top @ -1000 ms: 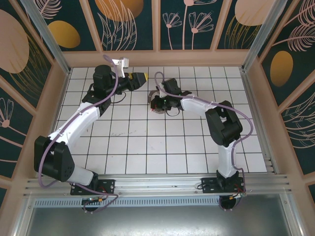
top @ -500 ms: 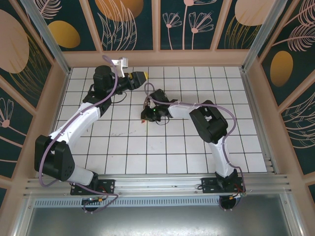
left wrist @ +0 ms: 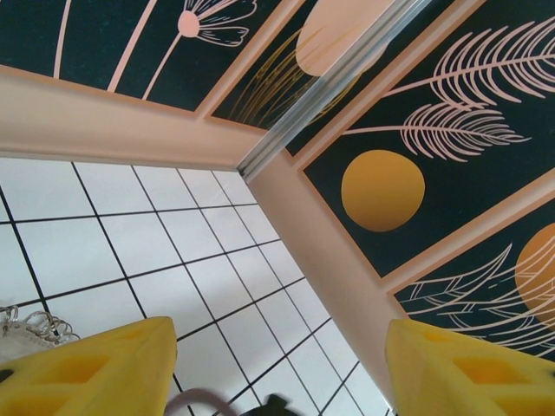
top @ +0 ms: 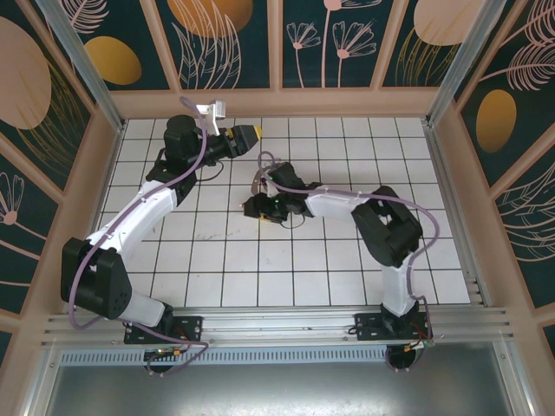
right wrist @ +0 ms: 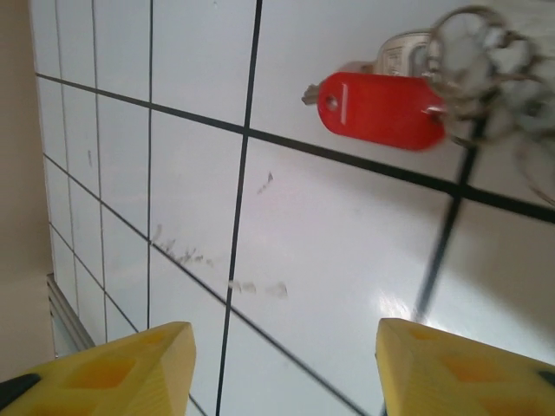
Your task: Put the keys on the keyring
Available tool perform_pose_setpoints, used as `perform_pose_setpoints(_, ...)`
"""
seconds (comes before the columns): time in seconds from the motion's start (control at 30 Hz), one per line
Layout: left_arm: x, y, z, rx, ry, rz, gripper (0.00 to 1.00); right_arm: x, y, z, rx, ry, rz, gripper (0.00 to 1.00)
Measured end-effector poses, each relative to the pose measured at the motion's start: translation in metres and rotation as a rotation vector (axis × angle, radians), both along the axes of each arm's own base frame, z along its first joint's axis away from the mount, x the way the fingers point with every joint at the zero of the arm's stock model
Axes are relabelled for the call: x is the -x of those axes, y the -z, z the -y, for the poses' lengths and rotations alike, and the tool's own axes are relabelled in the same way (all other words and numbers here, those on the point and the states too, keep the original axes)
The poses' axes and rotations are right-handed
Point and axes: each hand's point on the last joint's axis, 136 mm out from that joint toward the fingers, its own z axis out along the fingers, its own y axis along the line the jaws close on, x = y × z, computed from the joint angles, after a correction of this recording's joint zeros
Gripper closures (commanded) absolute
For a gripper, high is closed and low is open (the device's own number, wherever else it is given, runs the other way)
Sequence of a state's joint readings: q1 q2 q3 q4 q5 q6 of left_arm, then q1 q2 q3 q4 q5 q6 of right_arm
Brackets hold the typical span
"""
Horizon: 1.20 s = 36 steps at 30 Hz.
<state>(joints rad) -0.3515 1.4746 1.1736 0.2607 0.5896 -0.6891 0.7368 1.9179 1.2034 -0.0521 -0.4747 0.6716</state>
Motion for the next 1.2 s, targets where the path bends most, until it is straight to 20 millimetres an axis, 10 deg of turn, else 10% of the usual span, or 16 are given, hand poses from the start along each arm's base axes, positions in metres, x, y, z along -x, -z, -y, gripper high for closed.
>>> perform_pose_setpoints(0.3, -0.002, 0.000, -0.005, -0.031, -0.031, 0.020, 0.02, -0.008, -0.091, 0.093, -0.010, 0.146, 0.268, 0.17)
perform_pose_setpoints(0.57, 0.011, -0.016, -0.061, -0.121, -0.328, 0.149, 0.01, -0.061, -0.143, 0.252, 0.153, 0.596, 0.538, 0.12)
perform_pose_setpoints(0.8, 0.044, 0.012, -0.145, -0.289, -0.711, 0.330, 0.02, -0.058, -0.129, 0.377, 0.374, 1.001, 0.676, 0.01)
perform_pose_setpoints(1.2, 0.057, 0.176, -0.254, -0.762, -1.064, 0.213, 0.01, -0.054, -0.063, 0.454, 0.736, 1.097, 0.733, 0.01)
